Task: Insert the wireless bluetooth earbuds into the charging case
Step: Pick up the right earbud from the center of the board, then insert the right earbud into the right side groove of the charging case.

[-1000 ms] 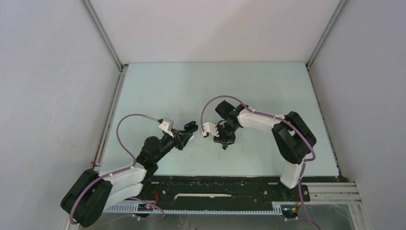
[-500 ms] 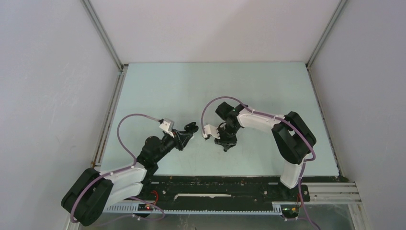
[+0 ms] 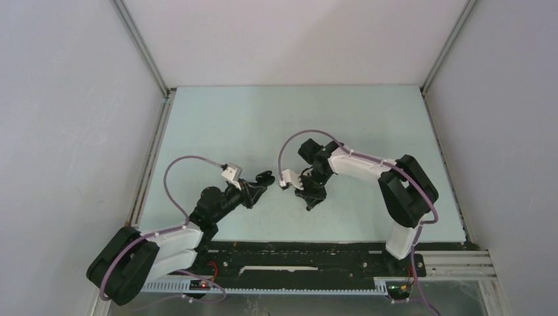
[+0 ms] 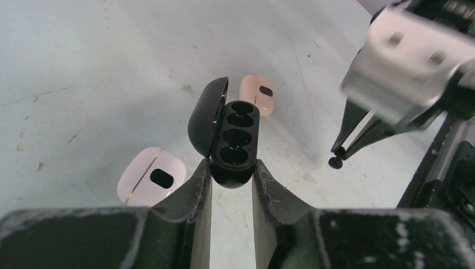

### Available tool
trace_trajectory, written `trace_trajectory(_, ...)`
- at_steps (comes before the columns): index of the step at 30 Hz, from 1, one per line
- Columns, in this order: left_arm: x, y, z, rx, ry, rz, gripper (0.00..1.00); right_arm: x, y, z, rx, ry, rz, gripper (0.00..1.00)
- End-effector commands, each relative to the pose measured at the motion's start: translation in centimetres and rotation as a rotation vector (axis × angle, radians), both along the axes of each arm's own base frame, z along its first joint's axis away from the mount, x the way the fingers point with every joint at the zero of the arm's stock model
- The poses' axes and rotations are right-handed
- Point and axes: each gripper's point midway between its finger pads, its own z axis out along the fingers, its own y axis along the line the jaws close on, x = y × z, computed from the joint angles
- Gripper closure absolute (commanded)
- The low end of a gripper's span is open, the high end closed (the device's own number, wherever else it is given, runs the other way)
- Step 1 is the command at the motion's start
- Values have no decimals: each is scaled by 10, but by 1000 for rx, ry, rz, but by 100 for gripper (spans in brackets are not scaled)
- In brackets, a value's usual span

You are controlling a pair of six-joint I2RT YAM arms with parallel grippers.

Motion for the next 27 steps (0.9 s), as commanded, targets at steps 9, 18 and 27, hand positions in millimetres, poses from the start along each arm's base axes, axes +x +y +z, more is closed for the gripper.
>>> trace_trajectory(9,-33,-49,60,-193,-179,-321,100,-10,30,151,482,96,-156,98)
trace_trajectory(18,-66,-72,76,-265,-236,-512,100,-18,40,198,620,142,-200,98)
trace_trajectory(27,-70,-78,79,-282,-245,-551,100,-21,54,203,612,130,-222,98)
